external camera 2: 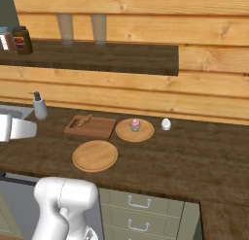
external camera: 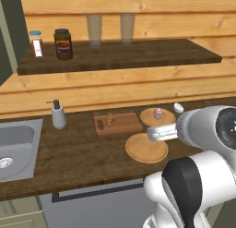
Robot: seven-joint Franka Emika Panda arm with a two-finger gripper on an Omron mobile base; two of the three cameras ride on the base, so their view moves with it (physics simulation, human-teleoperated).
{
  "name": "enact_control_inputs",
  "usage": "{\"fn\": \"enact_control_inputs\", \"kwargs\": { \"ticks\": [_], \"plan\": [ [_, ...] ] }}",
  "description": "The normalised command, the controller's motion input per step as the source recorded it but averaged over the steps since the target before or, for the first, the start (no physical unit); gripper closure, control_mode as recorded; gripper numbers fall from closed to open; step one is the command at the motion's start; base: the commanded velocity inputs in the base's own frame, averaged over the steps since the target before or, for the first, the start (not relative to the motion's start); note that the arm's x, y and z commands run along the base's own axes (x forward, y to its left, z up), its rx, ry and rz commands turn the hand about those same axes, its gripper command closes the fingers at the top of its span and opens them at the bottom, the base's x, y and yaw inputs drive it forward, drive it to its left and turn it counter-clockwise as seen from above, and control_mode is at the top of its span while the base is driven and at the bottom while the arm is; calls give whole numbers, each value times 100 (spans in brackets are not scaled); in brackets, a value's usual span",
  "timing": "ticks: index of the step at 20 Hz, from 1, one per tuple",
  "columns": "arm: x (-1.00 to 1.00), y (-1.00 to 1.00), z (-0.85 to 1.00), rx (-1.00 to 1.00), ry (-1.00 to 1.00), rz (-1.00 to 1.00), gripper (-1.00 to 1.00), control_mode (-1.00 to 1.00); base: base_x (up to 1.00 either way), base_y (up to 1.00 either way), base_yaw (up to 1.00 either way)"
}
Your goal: From the different types of pastries on the counter, select a croissant and place it on the cutting board. Then retrieve a jar of jam from the cabinet and place it alongside the croissant on the cutting board.
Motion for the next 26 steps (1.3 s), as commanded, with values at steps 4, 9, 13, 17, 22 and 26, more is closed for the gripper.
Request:
{"fn": "enact_control_inputs", "kwargs": {
  "ticks": [4,9,13,17,22,26],
  "plan": [
    [-55,52,7,5,0,0,-100,-100,0,0,0],
    [3,42,31,7,0,0,-100,-100,0,0,0],
    [58,-36,28,9,0,-4,-100,-100,0,0,0],
    [14,-21,2,2,0,-5,-100,-100,0,0,0],
    [0,-2,0,0,0,-2,-100,100,-17,0,-2],
    [0,0,0,0,0,0,-100,100,-68,6,-2]
  ]
}}
